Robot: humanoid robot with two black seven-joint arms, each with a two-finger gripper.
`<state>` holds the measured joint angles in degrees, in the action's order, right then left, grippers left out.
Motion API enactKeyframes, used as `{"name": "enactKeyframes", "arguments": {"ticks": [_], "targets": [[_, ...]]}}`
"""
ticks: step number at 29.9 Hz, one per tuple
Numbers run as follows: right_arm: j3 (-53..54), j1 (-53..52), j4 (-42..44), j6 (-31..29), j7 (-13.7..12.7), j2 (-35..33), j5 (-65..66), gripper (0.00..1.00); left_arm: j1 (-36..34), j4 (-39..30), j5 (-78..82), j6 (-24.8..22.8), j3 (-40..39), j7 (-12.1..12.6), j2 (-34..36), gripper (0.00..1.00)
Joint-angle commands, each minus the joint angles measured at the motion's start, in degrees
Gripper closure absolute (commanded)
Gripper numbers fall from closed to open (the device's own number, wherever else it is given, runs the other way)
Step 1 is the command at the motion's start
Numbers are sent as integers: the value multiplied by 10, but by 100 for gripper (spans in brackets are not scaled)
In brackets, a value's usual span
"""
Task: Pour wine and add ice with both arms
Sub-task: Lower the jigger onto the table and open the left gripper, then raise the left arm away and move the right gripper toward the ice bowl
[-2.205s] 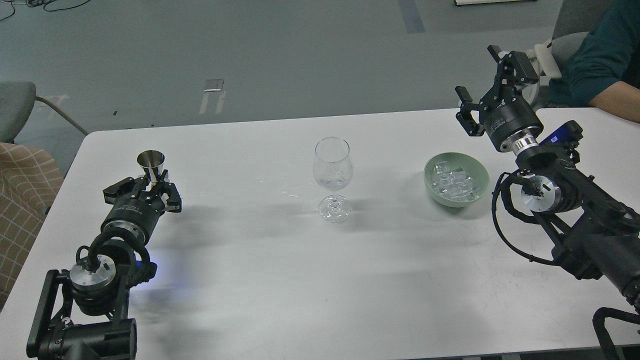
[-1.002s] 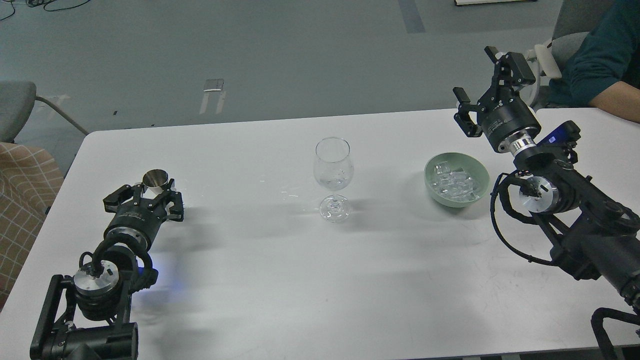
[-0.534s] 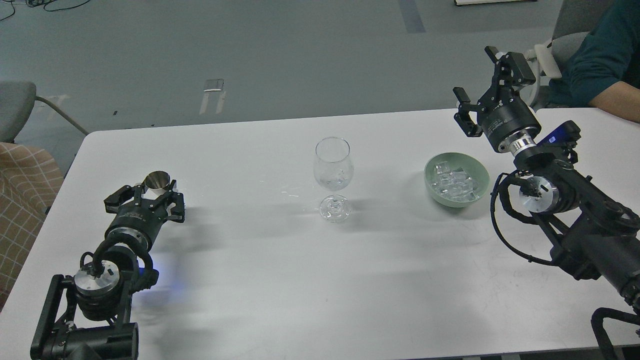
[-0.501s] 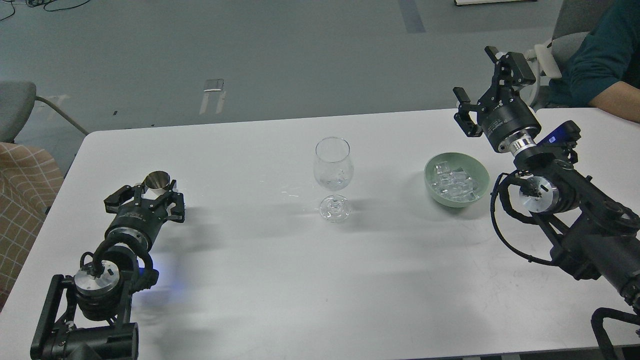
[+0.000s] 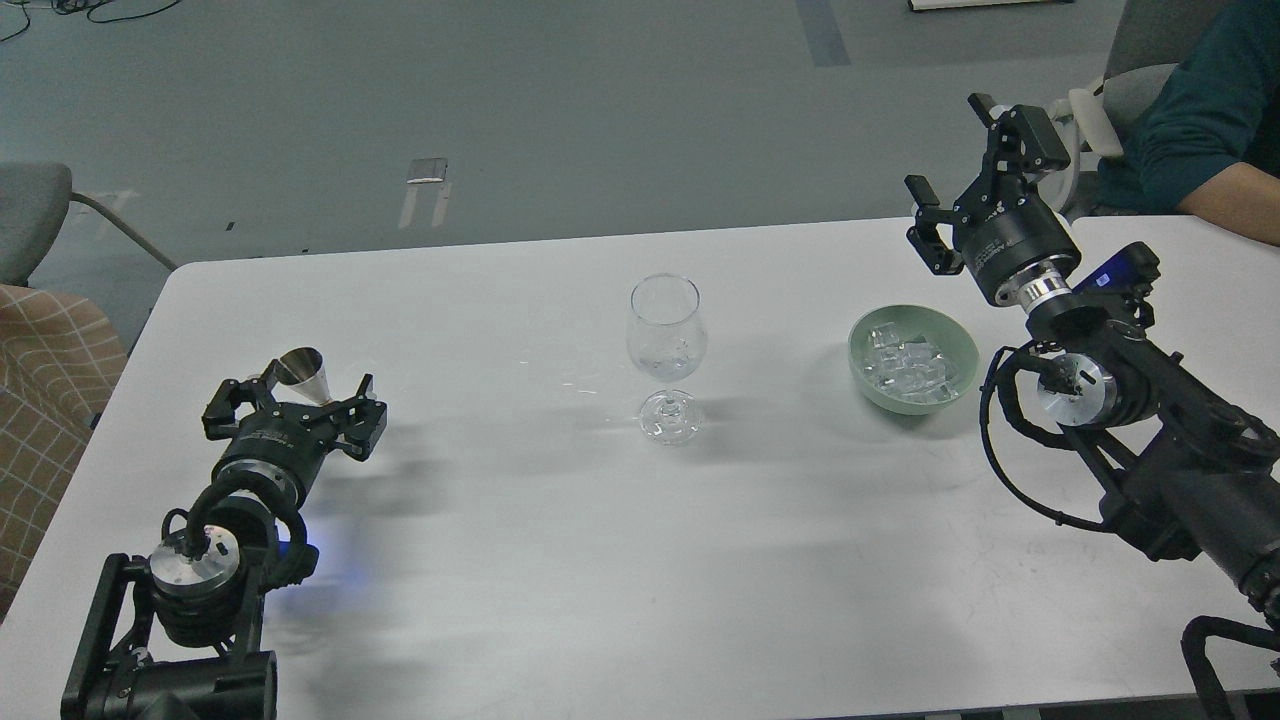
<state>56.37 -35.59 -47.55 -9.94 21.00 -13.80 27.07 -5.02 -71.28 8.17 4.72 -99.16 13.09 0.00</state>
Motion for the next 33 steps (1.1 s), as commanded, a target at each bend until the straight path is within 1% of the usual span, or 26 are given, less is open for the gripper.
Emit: {"name": "enactKeyframes", "arguments": {"ticks": [1,9,16,19,21,23,24,25,26,28,29,30,31,33], "targets": [[1,2,0,0,0,0,0,0,5,-1,-1,-1,-3,1,0,2],[1,3,-1,0,0,0,0,0,30,-10,-6,-4,-6,4,4,2],[1,3,-1,0,0,0,0,0,63,-45,-9,-9,-15,7,26,2],[1,3,-1,0,0,0,0,0,75,-54,-9,-19,-30,20,32,2],[1,3,-1,0,0,-1,0,0,85,-54,-9,-34,-47,28,38,2],[1,3,-1,0,0,-2,0,0,98,-52,-8,-75,-68,29,51,2],[1,3,-1,0,0,-3,0,0,99,-50,-8,-87,-73,28,58,2],[1,3,-1,0,0,-4,0,0,101,-46,-8,-112,-78,27,73,2],[1,3,-1,0,0,-4,0,0,101,-46,-8,-112,-78,27,73,2],[1,3,0,0,0,-4,0,0,102,-40,-3,-138,-84,12,106,2],[1,3,0,-1,0,-4,0,0,102,-35,-2,-142,-91,-2,121,2],[1,3,-1,-1,0,-4,0,0,101,-33,-2,-143,-95,-11,128,2],[1,3,-1,-1,0,-3,0,0,100,-32,-1,-143,-97,-28,145,2],[1,3,-1,-1,0,-3,0,0,98,-32,0,-143,-97,-40,163,2]]}}
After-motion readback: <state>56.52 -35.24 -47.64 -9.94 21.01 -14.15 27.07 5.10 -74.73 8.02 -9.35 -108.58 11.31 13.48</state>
